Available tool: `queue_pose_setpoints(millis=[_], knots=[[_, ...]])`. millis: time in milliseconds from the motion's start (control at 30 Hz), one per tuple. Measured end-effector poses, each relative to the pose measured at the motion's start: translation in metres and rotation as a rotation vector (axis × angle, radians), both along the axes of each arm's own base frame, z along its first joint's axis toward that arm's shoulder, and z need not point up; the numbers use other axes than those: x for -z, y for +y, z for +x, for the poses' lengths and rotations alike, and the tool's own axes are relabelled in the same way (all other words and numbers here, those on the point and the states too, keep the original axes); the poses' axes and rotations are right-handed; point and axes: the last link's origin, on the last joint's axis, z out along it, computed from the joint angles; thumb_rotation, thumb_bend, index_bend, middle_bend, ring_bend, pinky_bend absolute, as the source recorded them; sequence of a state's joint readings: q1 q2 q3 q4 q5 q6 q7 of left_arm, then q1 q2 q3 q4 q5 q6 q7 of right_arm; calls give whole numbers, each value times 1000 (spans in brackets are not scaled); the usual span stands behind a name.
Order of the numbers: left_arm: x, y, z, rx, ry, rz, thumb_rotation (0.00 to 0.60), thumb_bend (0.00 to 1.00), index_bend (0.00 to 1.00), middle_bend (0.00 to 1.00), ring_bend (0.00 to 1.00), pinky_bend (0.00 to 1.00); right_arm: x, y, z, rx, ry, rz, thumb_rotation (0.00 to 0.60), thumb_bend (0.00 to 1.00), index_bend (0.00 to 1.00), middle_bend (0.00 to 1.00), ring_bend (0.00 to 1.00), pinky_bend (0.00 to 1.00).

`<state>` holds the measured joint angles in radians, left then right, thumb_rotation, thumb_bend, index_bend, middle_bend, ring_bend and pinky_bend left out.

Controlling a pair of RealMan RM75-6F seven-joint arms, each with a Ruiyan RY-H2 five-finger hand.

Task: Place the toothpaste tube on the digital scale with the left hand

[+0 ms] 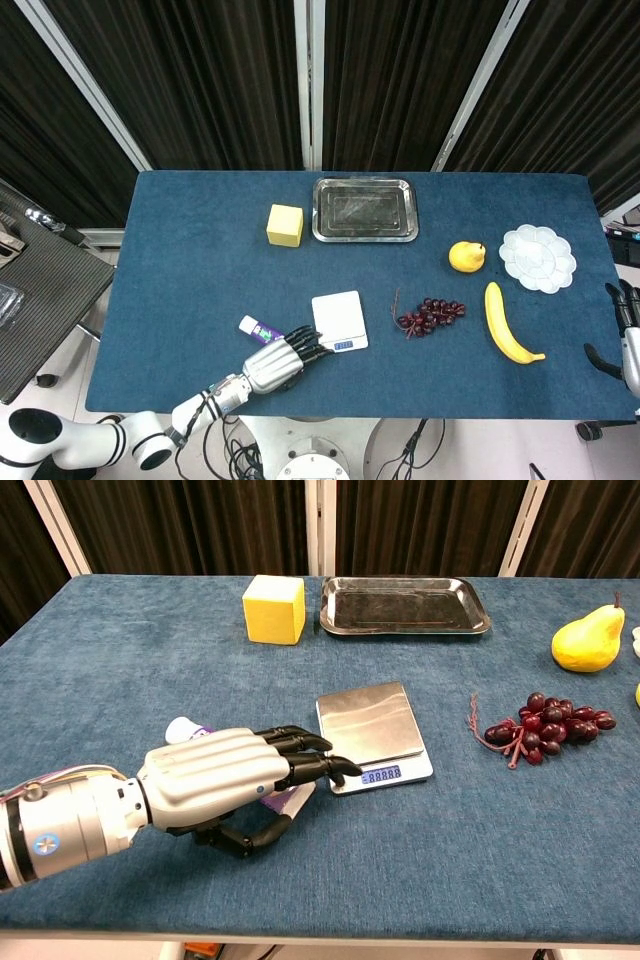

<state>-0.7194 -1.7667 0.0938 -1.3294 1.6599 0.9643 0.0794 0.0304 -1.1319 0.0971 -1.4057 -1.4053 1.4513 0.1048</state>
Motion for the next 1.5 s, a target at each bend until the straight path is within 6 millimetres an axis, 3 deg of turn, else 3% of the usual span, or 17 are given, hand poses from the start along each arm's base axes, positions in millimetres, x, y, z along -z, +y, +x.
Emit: queue_pose_setpoints(millis=[300,467,600,900,1033,1100,1200,1500], knots=[[-18,5,8,1,-77,58,600,583,46,121,0,0,-3,1,0,-4,-8,-14,600,159,0,0,0,0],[-50,14,9,11,-154,161,600,437,36,120,0,0,-2,1,2,-13,-10,-12,600,164,0,0,0,0],[-65,18,0,-15,-104,183,600,311,34,114,0,0,-1,1,4,-19,-9,-10,600,167,0,0,0,0],[-55,25,-24,-111,86,143,600,263,60,72,0,0,-5,6,5,-18,-2,-29,600,170,0,0,0,0],[-50,29,-25,-116,97,154,600,263,118,126,0,2,-7,7,4,-10,-2,-30,600,173,0,0,0,0],[-49,30,-24,-116,89,164,600,264,205,193,7,35,-6,6,3,-9,-3,-28,600,176,0,0,0,0],[-48,31,-23,-114,76,180,600,263,353,331,124,183,-6,6,3,-8,-3,-24,600,174,0,0,0,0],[-40,31,-24,-131,83,166,600,249,488,511,336,513,-5,4,1,-2,-5,-16,600,174,0,0,0,0]])
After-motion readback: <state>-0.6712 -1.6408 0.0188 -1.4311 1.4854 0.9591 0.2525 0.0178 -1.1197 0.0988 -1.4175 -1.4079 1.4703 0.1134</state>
